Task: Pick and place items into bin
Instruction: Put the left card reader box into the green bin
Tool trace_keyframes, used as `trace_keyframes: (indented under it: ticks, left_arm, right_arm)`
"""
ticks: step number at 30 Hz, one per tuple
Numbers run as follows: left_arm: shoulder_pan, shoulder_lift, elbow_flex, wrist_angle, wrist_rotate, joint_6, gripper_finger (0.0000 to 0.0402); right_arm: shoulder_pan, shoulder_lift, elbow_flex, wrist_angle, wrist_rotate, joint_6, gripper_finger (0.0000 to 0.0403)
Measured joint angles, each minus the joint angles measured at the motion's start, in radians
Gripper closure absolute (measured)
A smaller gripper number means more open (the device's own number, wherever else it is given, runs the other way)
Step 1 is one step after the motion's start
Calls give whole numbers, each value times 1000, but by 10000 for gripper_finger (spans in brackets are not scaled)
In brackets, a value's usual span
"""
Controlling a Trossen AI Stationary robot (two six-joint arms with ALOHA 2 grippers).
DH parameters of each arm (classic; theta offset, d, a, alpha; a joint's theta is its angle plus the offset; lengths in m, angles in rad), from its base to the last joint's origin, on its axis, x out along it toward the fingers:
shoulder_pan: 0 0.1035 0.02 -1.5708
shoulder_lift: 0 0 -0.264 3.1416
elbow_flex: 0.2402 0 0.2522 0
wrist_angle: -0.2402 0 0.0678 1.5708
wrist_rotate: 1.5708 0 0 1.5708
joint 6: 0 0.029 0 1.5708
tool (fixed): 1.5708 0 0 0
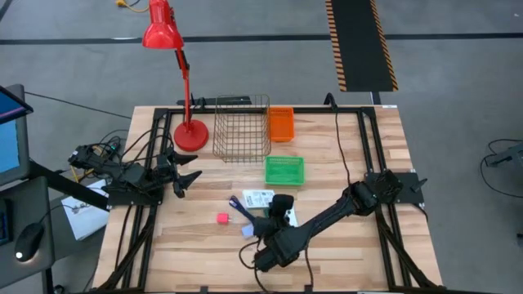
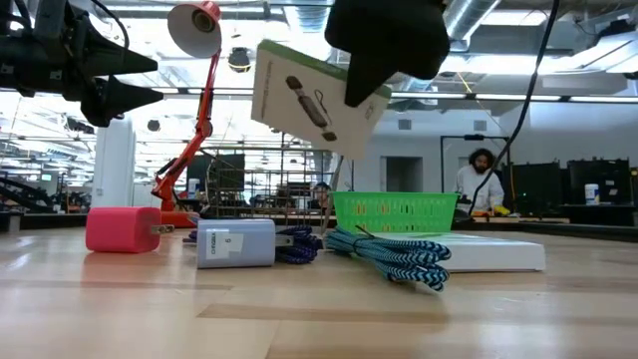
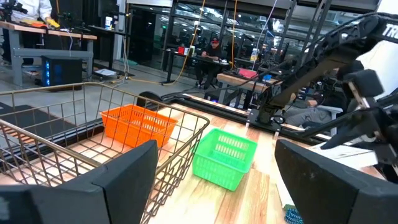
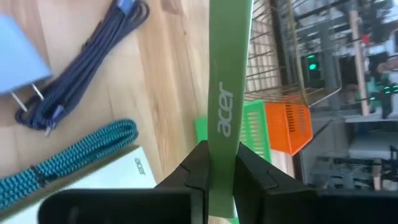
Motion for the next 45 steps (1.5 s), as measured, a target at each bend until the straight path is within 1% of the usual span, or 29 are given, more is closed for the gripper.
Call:
trace_keyframes:
  ticks: [8, 16, 21, 28, 33, 35, 37, 41, 45]
  left_arm:
    - [0, 0, 0, 0, 0, 0, 88]
    - [0, 0, 0, 0, 0, 0, 88]
    - [0, 0, 0, 0, 0, 0, 88]
    - [0, 0, 0, 0, 0, 0, 88]
    - [0, 0, 0, 0, 0, 0, 88]
    - [0, 0, 0, 0, 0, 0, 88]
    - [0, 0, 0, 0, 0, 0, 88]
    - [0, 0, 0, 0, 0, 0, 88]
    - [0, 0, 0, 0, 0, 0, 88]
  right_arm:
    - [-52, -99, -1, -1, -41, -76, 370]
    - [-118, -231, -1, 0, -116, -130, 370]
    - [-158, -316, -1, 0, -185, -205, 370]
    - [-226, -420, -1, 0, -310, -309, 370]
    - [-282, -484, -15, 0, -345, -364, 370]
    - [-308, -524, -45, 1, -354, -366, 370]
    - [-333, -574, -103, 1, -385, -365, 370]
    - [-366, -690, -288, -1, -465, -338, 370]
    - [-364, -789, -481, -2, -476, -254, 370]
